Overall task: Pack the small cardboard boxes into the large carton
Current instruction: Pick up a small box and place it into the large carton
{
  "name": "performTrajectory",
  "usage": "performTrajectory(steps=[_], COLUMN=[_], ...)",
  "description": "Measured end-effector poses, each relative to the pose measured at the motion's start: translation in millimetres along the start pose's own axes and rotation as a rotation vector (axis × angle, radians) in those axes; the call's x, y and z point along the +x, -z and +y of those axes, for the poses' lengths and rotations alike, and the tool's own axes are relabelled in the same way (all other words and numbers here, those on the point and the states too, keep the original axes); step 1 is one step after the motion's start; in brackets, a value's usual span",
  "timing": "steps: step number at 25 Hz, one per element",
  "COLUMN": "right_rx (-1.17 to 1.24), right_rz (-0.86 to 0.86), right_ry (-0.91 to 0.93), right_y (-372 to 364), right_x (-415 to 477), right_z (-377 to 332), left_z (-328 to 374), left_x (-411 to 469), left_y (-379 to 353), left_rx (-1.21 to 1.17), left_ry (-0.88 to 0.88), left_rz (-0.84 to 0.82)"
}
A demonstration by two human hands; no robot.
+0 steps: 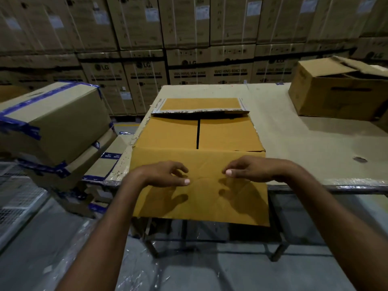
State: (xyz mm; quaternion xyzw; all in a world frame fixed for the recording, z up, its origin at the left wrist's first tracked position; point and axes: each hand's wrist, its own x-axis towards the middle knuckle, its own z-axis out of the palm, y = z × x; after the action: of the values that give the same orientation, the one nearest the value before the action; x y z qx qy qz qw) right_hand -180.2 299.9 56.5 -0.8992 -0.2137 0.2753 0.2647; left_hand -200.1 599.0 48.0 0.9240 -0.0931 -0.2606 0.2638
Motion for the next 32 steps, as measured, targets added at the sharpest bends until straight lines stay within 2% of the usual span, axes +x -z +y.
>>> performTrajectory(steps=[2, 6, 9, 12, 15, 18, 21, 24, 28, 32], right_rx=[0.085, 0.08, 0.07, -0.039, -0.182, -0.176, -0.188, -0.221, -0.327, -0.527], right_rz=[0.148, 0.572, 0.737, 0.842, 0.888, 0.875, 0.963, 1.158, 1.377, 1.396], right_ry=[0.024, 0.123, 0.135, 0.105, 0.047, -0.032, -0.013, 0.117, 0.185, 0.229], right_y=[6.2, 38.6, 64.8, 93.1, 118.7, 126.7, 135.6, 162.4, 214.2, 248.3], right_x=[11.6, 54.3, 108.8, 168.9, 222.6, 261.5, 279.1, 276.9, 289.2, 314.7], right_z=[5.7, 5.9, 2.0, 4.6, 15.9, 35.2, 47.0, 46.7, 42.4, 43.5], left_z=[-5.5, -5.7, -4.2, -10.5, -22.4, -28.1, -33.8, -32.8, -11.9, 3.3], left_x=[10.7, 47.7, 99.8, 160.8, 214.2, 248.7, 268.5, 273.3, 296.8, 326.8], left_y=[-0.3, 26.8, 59.0, 98.0, 136.8, 158.6, 174.1, 199.2, 245.9, 257.8], left_rx=[-0.067, -0.056, 0.032, 0.051, 0.226, 0.458, 0.444, 0.327, 0.346, 0.406], left_ry=[-0.076, -0.218, -0.237, -0.26, -0.287, -0.325, -0.423, -0.524, -0.504, -0.504], left_rz=[0.079, 0.554, 0.766, 0.818, 0.846, 0.791, 0.801, 0.984, 1.241, 1.358])
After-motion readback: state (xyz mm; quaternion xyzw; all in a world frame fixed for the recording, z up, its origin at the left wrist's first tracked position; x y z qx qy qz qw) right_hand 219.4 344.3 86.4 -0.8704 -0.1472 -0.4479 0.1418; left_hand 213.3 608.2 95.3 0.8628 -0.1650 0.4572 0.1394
